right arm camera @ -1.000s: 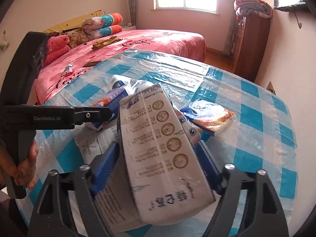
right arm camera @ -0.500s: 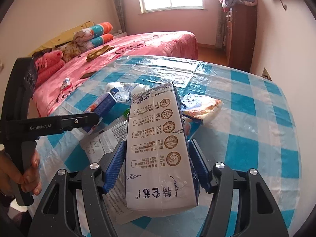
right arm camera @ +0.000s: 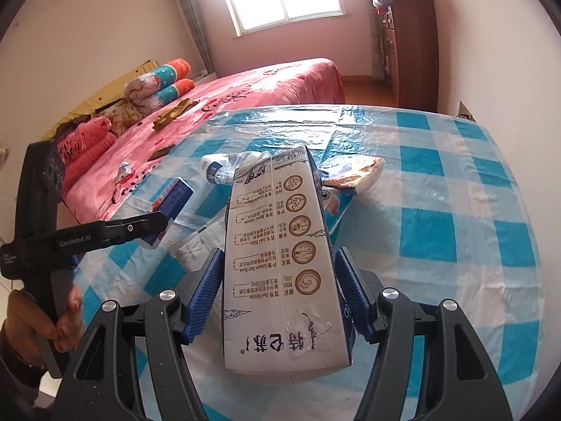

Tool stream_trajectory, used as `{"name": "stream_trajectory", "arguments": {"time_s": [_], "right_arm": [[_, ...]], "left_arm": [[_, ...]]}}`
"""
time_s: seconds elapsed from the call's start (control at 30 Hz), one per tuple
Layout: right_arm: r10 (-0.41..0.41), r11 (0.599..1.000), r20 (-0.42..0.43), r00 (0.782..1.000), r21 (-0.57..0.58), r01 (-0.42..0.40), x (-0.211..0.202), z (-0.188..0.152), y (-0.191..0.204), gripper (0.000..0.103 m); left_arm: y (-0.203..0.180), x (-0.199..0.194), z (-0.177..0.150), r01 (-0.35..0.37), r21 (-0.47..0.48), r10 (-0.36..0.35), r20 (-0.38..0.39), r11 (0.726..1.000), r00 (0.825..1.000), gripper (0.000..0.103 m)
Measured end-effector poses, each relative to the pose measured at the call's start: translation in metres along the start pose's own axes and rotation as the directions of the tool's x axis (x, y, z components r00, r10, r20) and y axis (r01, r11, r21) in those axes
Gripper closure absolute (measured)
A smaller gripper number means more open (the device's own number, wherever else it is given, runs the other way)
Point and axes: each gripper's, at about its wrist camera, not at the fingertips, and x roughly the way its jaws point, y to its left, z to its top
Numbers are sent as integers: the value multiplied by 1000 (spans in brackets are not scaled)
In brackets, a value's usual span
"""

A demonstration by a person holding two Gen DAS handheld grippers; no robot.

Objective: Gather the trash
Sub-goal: 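Lift the tissue pack with the left tool while the right tool lifts the snack bag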

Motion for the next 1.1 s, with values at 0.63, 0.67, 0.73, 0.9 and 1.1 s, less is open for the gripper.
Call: {"name": "stream_trajectory", "arguments": {"time_s": [0.63,0.67,0.73,0.9,1.1], "right_arm": [[68,997,-27,997,-27,-68,-11,-21,54,38],[71,997,-31,997,-28,-72,-11,-22,57,38],[79,996,-39,996,-29,-80,-11,-23,62,38],[112,993,-61,992,-21,-113,-10,-26,73,38],[150,988,-101,984,-28,-153,-4,-29,94,38]], "left_arm": [[17,-42,-21,21,-13,-21,48,1000,999,50],[19,-45,-22,19,-9,-19,55,1000,998,50],[23,-51,-24,18,-9,-18,63,1000,998,50],[34,-64,-31,28,-21,-26,77,999,997,50],[50,-85,-40,40,-39,-36,100,998,994,50]]}}
